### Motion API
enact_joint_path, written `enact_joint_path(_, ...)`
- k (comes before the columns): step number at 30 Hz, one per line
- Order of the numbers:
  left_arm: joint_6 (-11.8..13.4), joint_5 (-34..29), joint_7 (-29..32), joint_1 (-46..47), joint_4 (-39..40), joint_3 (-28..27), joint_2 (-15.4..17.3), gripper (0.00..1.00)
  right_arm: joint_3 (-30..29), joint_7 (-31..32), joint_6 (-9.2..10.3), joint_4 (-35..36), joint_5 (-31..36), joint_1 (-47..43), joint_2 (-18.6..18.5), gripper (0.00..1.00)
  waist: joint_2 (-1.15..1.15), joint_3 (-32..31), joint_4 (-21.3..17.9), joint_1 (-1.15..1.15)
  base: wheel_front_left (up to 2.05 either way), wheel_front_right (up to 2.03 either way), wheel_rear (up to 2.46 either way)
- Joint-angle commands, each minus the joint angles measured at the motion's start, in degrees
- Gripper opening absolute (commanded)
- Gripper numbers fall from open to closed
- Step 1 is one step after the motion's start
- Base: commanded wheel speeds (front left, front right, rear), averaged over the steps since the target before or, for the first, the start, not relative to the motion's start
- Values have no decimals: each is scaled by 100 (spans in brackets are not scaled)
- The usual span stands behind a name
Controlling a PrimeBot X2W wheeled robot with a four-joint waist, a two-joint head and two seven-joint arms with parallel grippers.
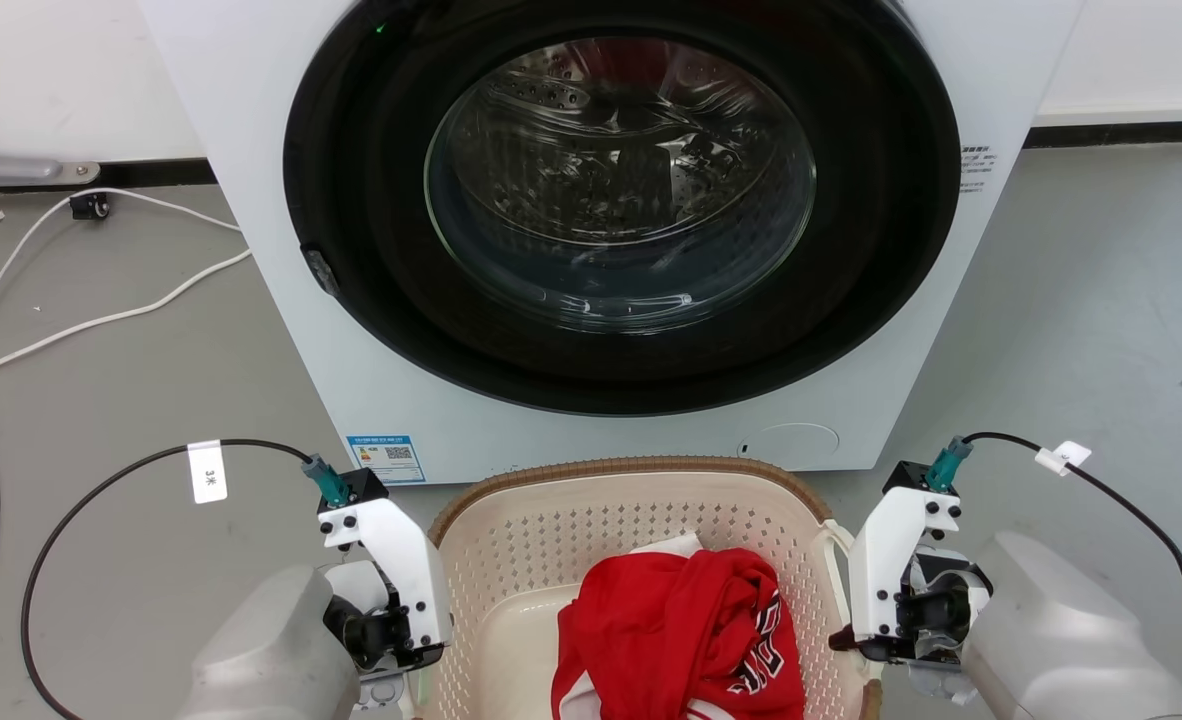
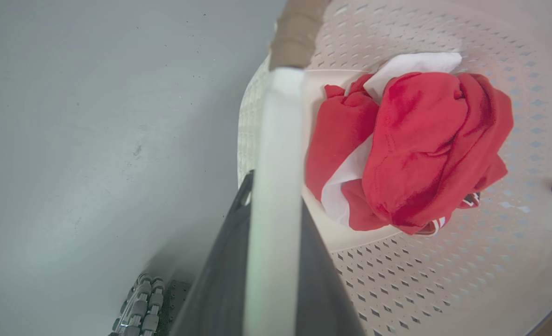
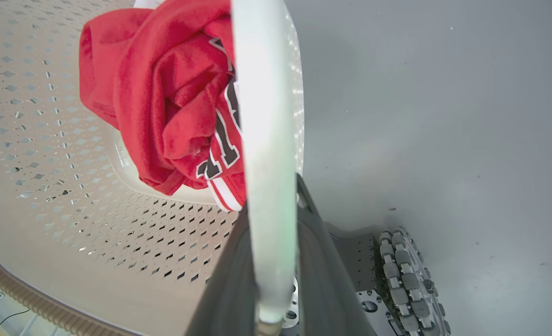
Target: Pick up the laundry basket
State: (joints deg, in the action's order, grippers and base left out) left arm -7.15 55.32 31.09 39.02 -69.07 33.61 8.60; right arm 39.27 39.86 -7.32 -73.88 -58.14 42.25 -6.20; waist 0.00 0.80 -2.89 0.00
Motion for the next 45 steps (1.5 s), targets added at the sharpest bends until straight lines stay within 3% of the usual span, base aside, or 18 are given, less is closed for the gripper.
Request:
enact_joint_path(1, -58, 76, -29, 13, 64, 18, -68, 0, -27, -17, -30, 34, -48, 14, 114, 0, 0, 0, 9, 0, 0, 0, 0)
enact_joint_path(45, -58, 474, -157, 17, -78, 435, 18, 0, -61, -63, -31, 18, -90, -67, 175, 0, 0, -14, 2, 0, 0, 0, 0)
